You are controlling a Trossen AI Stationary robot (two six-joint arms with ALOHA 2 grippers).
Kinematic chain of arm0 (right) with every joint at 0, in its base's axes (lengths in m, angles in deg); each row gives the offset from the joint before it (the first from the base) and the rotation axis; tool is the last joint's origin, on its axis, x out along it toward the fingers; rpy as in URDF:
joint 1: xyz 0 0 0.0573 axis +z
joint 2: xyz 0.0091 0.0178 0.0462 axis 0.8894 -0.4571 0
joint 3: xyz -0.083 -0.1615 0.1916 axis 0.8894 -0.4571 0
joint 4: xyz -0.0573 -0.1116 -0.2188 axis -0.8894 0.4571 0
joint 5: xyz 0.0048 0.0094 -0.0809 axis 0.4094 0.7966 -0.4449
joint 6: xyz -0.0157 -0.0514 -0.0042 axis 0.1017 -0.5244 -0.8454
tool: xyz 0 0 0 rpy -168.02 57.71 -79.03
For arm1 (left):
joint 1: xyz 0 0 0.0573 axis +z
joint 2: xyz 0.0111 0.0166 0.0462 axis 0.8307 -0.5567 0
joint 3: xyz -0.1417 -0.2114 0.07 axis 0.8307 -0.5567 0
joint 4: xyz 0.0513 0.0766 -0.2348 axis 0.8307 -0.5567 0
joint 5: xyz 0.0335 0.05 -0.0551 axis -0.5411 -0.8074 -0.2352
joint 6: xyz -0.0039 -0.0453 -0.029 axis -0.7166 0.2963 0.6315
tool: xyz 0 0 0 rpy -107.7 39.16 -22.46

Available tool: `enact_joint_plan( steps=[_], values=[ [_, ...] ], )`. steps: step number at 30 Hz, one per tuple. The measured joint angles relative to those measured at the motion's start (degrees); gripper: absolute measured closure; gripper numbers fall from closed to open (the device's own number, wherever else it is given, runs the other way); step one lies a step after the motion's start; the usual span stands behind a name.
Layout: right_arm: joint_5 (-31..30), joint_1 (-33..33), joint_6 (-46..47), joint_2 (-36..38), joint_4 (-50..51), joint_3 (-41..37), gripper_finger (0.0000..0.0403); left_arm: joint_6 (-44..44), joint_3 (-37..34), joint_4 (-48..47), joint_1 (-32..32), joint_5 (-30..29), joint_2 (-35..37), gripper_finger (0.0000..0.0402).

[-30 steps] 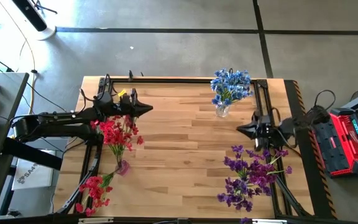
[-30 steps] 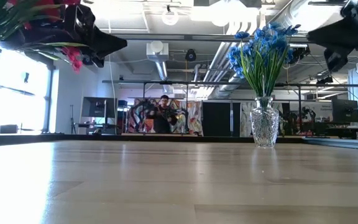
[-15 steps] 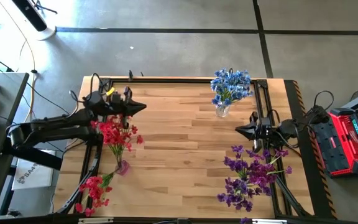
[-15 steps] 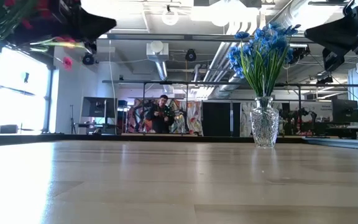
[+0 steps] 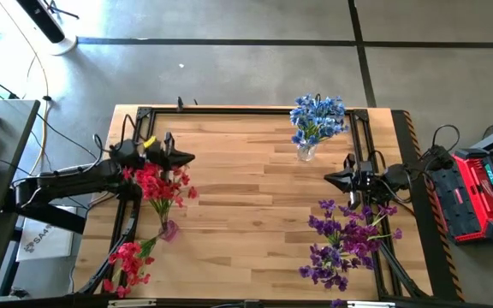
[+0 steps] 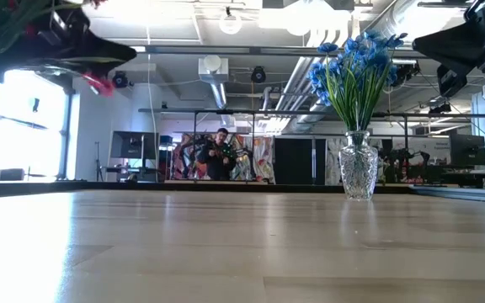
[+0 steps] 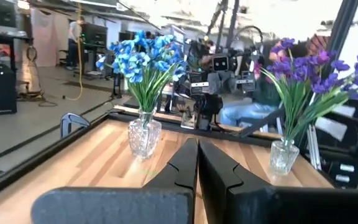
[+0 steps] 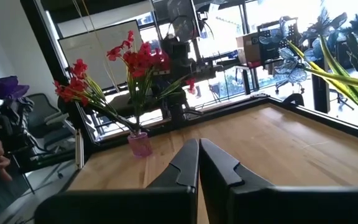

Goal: Sort flowers into vase by color
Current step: Return to Home Position

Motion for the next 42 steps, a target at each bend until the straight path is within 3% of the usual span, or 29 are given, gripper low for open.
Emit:
enact_joint_plan(
  steps=[5, 11, 21, 26, 30, 42],
  values=[
    [0.0, 0.0, 0.4, 0.0, 0.0, 0.0, 0.0403, 1.5, -3.9, 3.1, -4.2, -5.2, 3.6, 0.0401],
    [-0.3, 0.0, 0.0, 0.0, 0.1, 0.0, 0.0403, 1.0, -6.5, 2.6, -6.8, -6.2, 7.9, 0.0401],
    [-3.6, 0.0, -2.7, 0.8, 2.3, 0.0, 0.0403, 0.5, -6.6, -6.9, -7.1, -7.0, 17.1, 0.0401],
    [-3.7, 0.0, 1.1, 0.7, 5.4, 0.0, 0.0403, 1.1, -6.6, -12.0, -7.1, -7.0, 21.4, 0.0401],
    [-0.2, 0.0, 2.4, 0.6, 5.7, 0.0, 0.0403, 1.9, -6.6, -15.7, -7.1, -6.5, 22.9, 0.0401],
    [-1.9, 0.0, 3.4, 0.6, 3.9, -2.2, 0.0403, -1.8, -6.6, -20.0, -8.3, -7.1, 24.2, 0.0401]
  ],
)
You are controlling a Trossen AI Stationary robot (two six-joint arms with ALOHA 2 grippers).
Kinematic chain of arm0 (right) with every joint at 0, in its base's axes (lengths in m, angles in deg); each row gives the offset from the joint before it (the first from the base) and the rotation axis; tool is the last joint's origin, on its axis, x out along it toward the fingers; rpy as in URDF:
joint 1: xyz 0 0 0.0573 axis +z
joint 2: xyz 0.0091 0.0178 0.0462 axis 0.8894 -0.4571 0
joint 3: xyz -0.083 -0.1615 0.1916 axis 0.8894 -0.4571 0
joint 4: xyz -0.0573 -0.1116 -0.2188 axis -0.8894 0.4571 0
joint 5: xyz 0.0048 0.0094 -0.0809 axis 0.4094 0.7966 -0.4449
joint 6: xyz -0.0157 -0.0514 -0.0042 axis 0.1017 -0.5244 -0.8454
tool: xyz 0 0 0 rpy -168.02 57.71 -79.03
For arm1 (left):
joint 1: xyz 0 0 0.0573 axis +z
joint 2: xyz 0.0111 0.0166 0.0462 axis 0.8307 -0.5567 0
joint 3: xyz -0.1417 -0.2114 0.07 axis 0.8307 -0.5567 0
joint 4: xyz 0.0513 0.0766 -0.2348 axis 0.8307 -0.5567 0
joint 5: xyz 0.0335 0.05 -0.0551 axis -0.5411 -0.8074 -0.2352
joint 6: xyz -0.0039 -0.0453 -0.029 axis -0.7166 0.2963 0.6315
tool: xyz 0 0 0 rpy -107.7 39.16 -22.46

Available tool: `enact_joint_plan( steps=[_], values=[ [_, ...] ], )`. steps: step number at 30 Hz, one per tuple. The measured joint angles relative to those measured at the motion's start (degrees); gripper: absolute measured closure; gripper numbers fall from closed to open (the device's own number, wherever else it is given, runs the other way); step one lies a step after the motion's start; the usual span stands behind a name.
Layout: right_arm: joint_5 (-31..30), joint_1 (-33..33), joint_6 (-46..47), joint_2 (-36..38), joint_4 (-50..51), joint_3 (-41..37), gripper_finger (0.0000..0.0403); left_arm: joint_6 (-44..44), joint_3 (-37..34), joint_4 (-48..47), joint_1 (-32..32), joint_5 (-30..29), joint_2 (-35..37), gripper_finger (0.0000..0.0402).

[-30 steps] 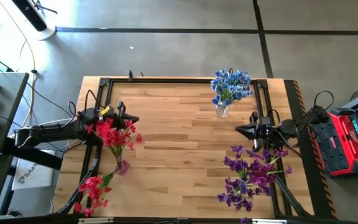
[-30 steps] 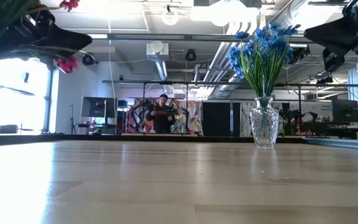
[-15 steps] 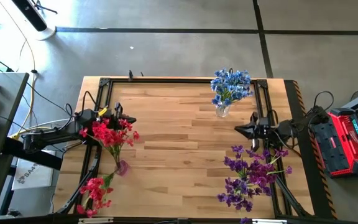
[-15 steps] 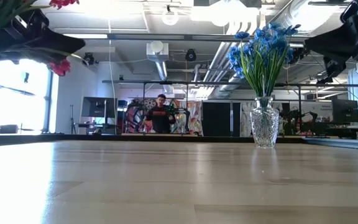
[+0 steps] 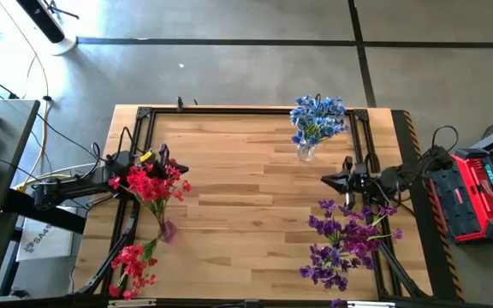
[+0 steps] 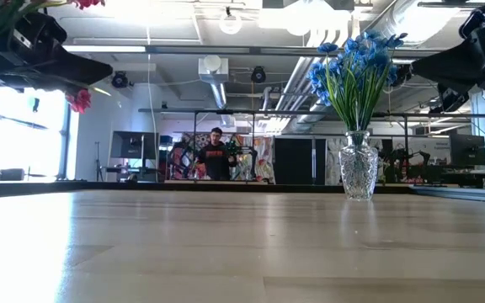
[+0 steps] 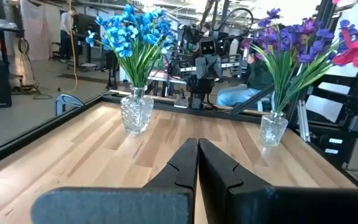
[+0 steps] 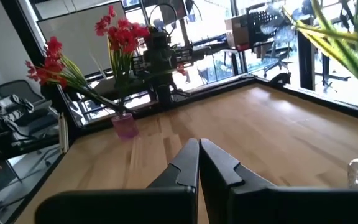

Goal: Sort flowers into vase by color
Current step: Return to Home Position

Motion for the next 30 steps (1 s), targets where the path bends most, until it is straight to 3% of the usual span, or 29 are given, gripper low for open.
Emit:
enact_joint_plan(
  steps=[10, 24, 30],
  values=[
    [-0.4, 0.0, -1.9, 0.1, -0.1, 0.0, 0.0403, 2.7, 0.0, -0.4, -1.8, 0.1, 0.4, 0.0401],
    [0.5, 0.0, -2.1, 0.1, -0.8, 0.0, 0.0403, 0.4, 0.0, -1.6, -11.1, -9.0, 0.5, 0.0401],
    [1.9, 0.0, -2.0, 0.1, -1.1, 0.0, 0.0403, 1.6, 0.0, -1.6, -13.1, -9.2, 0.5, 0.0401]
  ],
)
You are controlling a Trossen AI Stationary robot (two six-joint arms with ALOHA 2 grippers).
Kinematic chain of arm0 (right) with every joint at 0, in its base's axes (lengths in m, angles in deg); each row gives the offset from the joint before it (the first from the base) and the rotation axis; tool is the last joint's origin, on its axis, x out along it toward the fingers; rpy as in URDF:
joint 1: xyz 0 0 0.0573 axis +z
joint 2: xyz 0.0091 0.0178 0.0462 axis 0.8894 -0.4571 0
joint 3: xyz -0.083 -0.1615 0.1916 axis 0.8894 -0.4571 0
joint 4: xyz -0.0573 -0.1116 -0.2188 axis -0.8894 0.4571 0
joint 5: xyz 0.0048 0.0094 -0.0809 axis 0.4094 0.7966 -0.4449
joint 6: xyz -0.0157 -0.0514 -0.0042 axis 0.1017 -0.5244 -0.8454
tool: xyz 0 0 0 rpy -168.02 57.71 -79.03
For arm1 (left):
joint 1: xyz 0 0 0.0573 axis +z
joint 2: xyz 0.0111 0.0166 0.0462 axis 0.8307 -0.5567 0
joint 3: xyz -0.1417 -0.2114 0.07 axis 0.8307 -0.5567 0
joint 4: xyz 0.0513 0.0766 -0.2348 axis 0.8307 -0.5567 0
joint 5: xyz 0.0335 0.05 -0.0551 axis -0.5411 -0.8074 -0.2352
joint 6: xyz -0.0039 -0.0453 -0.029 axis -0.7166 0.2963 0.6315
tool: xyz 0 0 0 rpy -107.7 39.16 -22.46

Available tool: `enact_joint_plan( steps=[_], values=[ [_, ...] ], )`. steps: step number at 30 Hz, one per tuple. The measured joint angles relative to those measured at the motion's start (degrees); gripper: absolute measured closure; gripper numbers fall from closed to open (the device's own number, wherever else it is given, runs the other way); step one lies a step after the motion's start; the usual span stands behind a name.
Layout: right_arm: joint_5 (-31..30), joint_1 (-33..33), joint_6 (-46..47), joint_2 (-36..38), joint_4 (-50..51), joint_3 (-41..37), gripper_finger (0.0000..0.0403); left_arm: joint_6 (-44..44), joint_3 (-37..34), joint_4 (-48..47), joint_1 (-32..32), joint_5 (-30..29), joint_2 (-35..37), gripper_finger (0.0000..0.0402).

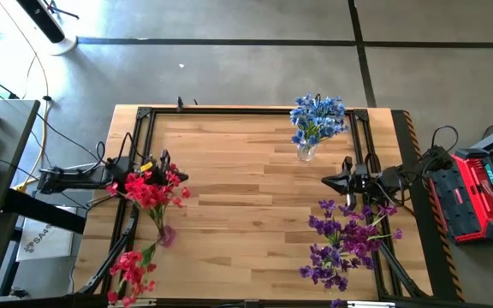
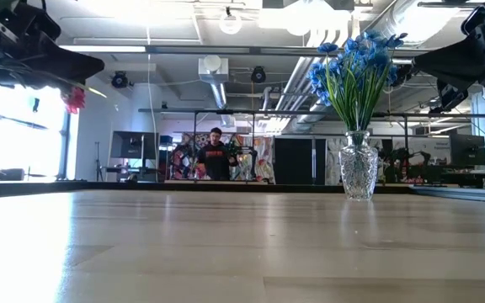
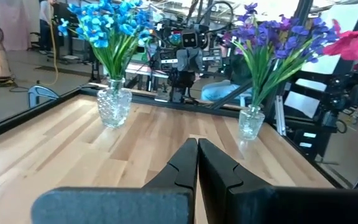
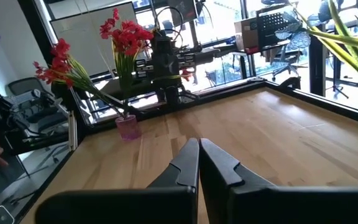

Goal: Sort flowers into vase by color
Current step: Return to Home Position

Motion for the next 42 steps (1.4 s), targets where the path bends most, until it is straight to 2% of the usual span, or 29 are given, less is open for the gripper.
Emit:
enact_joint_plan(
  steps=[42],
  values=[
    [0.0, 0.0, 0.0, -0.2, 2.1, 0.0, 0.0402, 0.6, 0.0, 0.0, -0.4, -0.2, 0.0, 0.0401]
  ],
)
